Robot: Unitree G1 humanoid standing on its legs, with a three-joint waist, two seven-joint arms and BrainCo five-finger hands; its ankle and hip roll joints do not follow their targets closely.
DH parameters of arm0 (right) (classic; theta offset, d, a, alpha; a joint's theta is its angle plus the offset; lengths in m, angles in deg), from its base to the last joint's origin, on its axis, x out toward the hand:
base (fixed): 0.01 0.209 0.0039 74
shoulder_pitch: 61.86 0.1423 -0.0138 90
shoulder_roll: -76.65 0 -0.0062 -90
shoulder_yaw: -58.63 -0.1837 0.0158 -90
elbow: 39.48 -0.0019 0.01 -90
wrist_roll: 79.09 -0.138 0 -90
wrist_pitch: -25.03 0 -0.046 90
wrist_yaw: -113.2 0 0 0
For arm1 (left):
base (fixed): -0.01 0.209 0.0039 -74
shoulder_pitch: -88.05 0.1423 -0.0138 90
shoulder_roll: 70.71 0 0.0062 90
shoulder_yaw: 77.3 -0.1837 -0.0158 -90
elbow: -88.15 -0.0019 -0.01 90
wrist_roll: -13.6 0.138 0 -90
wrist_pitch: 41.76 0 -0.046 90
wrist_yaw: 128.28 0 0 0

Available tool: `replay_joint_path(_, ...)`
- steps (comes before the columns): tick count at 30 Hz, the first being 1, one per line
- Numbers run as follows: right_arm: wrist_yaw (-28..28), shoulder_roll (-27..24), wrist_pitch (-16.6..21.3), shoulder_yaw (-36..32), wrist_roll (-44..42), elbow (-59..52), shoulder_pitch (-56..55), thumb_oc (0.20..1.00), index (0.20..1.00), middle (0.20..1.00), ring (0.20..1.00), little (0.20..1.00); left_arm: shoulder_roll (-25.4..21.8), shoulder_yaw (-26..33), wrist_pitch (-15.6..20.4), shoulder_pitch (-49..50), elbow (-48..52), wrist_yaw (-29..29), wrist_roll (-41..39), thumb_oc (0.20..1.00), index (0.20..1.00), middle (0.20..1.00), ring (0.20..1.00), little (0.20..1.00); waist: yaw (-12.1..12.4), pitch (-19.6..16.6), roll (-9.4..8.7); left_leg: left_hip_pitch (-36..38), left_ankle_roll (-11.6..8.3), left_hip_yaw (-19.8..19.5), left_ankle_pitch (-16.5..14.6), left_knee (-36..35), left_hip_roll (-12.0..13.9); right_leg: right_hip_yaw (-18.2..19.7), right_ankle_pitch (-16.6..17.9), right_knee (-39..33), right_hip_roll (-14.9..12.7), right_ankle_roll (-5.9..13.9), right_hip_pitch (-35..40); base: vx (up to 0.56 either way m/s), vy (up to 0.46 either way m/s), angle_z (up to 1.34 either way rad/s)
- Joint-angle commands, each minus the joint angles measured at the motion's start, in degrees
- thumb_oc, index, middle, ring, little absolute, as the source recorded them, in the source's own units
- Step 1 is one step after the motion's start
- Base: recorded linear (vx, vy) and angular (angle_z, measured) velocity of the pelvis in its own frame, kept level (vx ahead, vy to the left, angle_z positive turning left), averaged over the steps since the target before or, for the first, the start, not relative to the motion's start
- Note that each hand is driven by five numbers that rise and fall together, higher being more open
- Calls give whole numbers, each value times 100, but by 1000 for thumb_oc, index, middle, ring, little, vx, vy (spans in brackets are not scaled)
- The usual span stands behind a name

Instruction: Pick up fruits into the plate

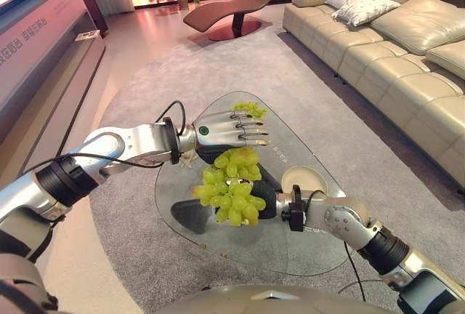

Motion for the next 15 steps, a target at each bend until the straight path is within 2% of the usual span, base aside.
replay_joint_path(1,233,146,595,-603,-118,-217,65,200,200,200,200,200,-257,486,-200,-66,-329,262,-470,1000,1000,1000,1000,1000,90,148,-278,300,359,359,-864,84,-532,-170,-269,63,-9,191,168,0,0,0)
replay_joint_path(5,330,115,833,-910,12,-76,-236,200,200,200,200,200,-296,977,-228,558,-468,339,-685,1000,1000,1000,1000,1000,119,171,-276,303,359,346,-857,84,-527,-188,-267,60,-11,194,180,8,1,0)
replay_joint_path(9,295,140,1115,-1235,159,108,-530,200,200,200,200,200,-182,1421,-419,1182,-617,247,-1073,1000,1000,1000,1000,1000,141,198,-283,309,367,328,-858,83,-518,-204,-272,64,-10,190,185,28,-4,0)
replay_joint_path(12,258,160,1329,-1470,336,292,-706,200,200,200,200,200,-6,1750,-555,1652,-782,145,-1529,1000,1000,1000,1000,1000,152,239,-286,310,367,323,-858,91,-508,-209,-273,69,-9,185,185,27,-12,0)
replay_joint_path(15,204,289,1725,-1920,834,661,-1029,200,200,200,200,200,507,2475,-865,2598,-1088,-59,-2306,1000,1000,1000,1000,1000,173,318,-312,316,367,301,-858,93,-484,-219,-282,81,0,184,190,65,-43,0)
